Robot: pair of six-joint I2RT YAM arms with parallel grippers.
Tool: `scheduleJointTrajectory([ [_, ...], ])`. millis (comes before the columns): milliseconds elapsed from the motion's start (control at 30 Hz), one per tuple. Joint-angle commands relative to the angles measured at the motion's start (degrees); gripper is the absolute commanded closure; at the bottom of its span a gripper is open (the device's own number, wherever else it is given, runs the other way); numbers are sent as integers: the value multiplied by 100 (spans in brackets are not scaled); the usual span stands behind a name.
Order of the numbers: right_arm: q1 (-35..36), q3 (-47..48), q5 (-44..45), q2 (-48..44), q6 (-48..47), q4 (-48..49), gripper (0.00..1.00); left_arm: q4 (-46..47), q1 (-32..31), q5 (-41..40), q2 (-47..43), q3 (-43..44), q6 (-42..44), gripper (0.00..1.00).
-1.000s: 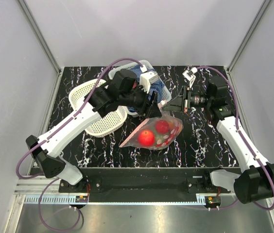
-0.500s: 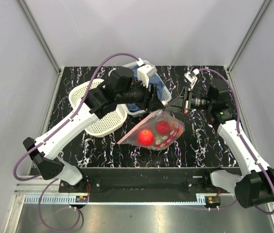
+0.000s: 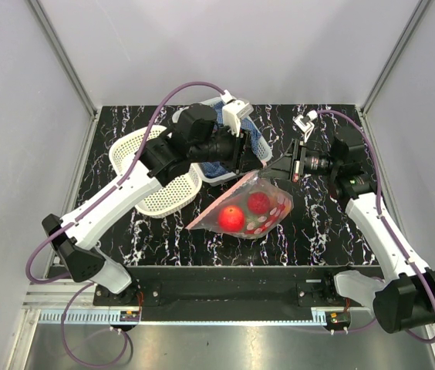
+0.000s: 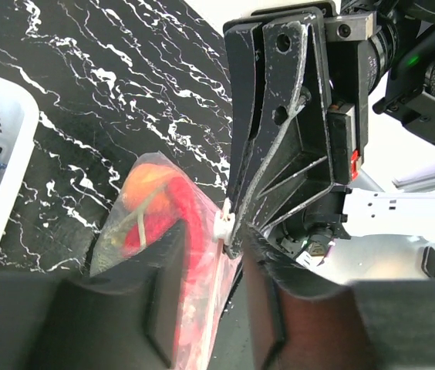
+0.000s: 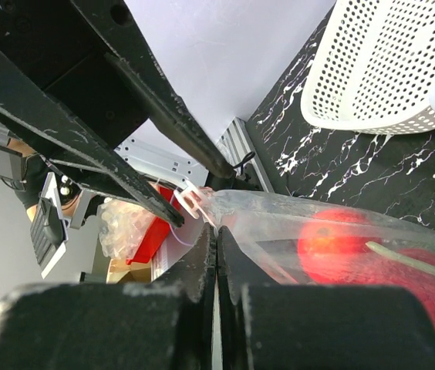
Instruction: Open the zip-top bag and remove the fake food
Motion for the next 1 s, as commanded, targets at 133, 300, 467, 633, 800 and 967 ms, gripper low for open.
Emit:
scheduleJointTrajectory([
  [133,12,22,78,-217,197,383,100,328,-20,223,-36,187,10,93],
  [300,21,-31,209,-244,294,445,100,363,-11,214,-133,55,27,100],
  [467,21,-83,684,-323,469,436,100,355,-11,118,-404,-348,98,100],
  [633,21,-93,1211,-332,724,480,100,250,41,-23,-817,-849,133,100],
  [800,-58,57,1563,-235,515,208,100,65,68,-242,-1380,-1544,150,100],
  [967,-313,75,1590,-34,356,32,100,-172,103,-418,-2293,-2308,-33,100],
])
